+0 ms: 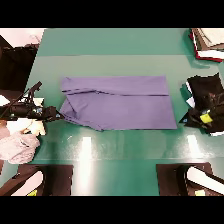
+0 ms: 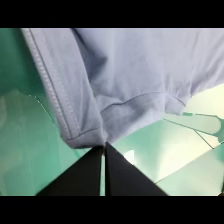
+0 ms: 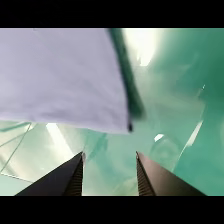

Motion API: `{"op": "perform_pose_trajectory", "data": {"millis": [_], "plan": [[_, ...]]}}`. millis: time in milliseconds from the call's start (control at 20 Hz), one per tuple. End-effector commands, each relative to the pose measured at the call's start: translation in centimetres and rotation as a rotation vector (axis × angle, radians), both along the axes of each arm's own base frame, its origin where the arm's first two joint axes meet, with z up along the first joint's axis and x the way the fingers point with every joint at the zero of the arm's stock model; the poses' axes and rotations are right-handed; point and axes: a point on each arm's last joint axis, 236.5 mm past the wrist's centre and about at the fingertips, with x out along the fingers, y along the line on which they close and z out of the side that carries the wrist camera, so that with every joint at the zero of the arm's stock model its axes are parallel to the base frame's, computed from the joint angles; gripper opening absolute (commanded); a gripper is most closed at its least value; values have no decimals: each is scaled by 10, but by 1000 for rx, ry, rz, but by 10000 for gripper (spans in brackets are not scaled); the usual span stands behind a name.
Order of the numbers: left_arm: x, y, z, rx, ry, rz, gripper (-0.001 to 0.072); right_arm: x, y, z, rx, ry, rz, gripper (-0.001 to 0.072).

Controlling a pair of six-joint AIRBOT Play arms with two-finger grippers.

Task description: Fold the shirts.

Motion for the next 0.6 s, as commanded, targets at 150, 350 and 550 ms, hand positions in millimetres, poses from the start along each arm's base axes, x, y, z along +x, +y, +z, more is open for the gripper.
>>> {"op": "perform_pose_trajectory", "data": {"millis": [150,350,550], "plan": [[-3,-2,4,-4,1,-13,25,-13,11,-35,43,1,-87,391],[-3,-1,4,-4,1,-14,25,3,13,-33,55,-51,-128,387],[-3,-2,4,-4,2,-14,25,10,18,-29,80,-71,-151,316]]}}
